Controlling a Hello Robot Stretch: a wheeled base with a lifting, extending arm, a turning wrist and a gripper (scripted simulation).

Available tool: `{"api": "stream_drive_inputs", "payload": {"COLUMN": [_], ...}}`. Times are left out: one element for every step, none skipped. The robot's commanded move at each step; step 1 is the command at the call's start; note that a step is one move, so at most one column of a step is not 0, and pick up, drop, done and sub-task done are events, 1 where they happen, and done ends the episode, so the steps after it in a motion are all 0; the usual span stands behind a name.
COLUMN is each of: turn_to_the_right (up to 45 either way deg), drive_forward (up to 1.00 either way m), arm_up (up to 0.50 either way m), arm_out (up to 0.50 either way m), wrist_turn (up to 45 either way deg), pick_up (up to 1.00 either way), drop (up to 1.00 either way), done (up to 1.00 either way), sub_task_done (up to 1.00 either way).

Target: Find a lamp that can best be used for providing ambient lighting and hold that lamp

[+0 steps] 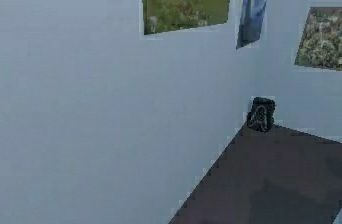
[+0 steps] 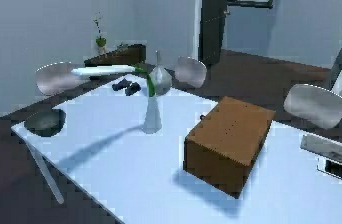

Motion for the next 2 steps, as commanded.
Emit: {"api": "stream_drive_inputs", "payload": {"turn_to_the_right": [33.0, 0.0], "drive_forward": [0.0, 0.25], "arm_up": [0.0, 0.0], "arm_out": [0.0, 0.0], "wrist_turn": [0.0, 0.0], "pick_up": [0.0, 0.0], "drop": [0.0, 0.0], "done": [0.0, 0.0], "sub_task_done": [0.0, 0.0]}}
